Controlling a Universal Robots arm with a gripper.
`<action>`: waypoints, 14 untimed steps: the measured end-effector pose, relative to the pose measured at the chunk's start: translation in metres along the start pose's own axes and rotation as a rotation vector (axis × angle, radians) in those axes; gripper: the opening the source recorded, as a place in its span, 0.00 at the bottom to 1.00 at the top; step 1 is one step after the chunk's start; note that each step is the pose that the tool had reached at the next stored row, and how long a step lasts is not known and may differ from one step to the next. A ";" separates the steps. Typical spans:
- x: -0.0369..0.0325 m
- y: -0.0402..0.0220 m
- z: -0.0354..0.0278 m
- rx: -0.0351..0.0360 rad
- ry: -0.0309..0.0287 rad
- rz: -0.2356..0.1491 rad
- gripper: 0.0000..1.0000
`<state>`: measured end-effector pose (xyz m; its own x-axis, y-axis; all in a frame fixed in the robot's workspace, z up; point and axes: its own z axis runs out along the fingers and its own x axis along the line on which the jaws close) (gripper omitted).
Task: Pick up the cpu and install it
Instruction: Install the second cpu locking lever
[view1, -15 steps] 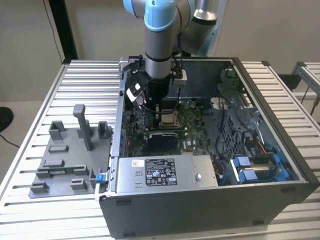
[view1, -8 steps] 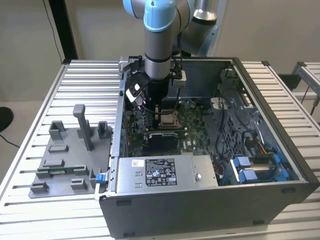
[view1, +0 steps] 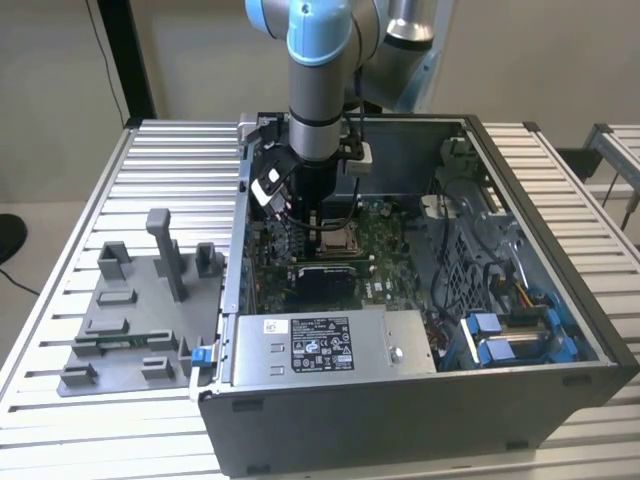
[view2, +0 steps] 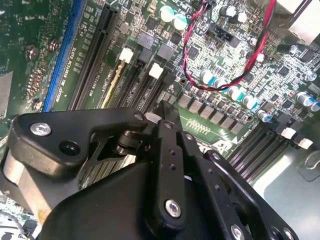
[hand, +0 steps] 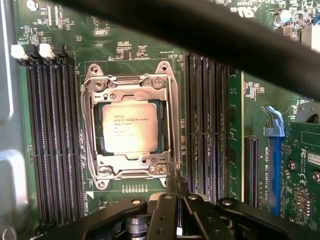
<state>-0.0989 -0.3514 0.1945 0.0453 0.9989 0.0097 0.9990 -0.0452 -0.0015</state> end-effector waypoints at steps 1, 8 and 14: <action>-0.0003 0.0000 0.0000 -0.0001 -0.0001 0.000 0.00; 0.0003 0.0007 -0.0099 -0.0019 0.0017 0.000 0.00; 0.0003 0.0003 -0.0169 -0.0008 0.0011 0.000 0.00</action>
<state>-0.0986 -0.3513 0.2114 0.0453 0.9989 0.0108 0.9990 -0.0453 -0.0007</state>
